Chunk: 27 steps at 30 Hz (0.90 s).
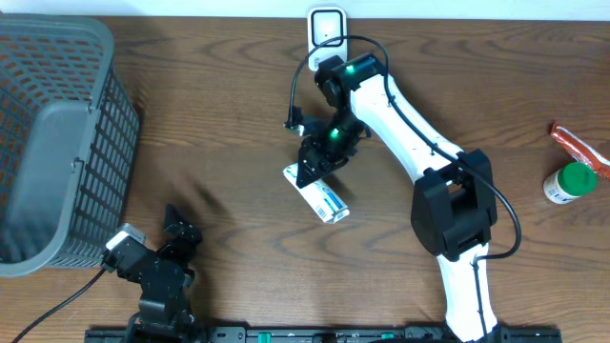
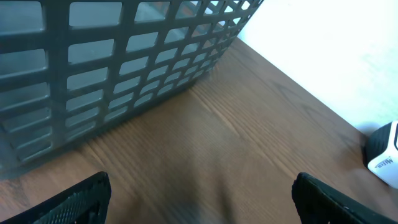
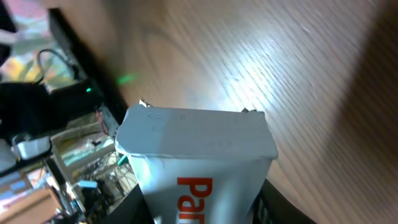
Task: Scan the item barcode
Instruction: 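Lift the caplet box upright toward the scanner, then hold the caplet box's end in front of the scanner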
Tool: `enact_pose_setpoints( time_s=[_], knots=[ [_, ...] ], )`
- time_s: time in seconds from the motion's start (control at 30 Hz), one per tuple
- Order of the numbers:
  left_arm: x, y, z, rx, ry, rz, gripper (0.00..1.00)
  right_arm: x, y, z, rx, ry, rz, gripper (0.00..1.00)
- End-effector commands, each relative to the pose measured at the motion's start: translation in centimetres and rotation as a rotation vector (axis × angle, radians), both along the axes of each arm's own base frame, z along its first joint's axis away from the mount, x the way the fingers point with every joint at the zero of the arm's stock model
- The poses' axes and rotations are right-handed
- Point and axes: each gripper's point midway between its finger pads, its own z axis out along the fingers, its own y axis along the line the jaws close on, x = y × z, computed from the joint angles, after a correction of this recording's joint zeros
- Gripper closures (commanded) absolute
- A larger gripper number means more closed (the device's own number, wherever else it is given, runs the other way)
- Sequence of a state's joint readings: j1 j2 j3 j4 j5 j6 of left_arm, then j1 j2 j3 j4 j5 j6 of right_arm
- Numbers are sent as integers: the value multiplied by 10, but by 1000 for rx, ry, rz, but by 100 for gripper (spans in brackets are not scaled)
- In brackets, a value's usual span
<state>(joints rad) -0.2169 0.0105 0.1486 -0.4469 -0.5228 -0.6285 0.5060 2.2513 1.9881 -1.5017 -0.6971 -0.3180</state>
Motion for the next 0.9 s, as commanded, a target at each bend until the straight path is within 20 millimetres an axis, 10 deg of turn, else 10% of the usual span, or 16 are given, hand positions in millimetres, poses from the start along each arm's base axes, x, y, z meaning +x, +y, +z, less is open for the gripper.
enact_pose_setpoints(
  time_s=[0.0, 0.3, 0.87],
  knots=[
    [-3, 2, -10, 12, 35, 6, 6, 6, 7, 8, 78, -63, 53, 72],
    [-3, 2, -10, 12, 35, 6, 7, 85, -35, -33, -322, -438, -46, 74],
    [-3, 2, -10, 12, 35, 6, 6, 208, -54, -2, -514, -1016, -189, 75]
  ],
)
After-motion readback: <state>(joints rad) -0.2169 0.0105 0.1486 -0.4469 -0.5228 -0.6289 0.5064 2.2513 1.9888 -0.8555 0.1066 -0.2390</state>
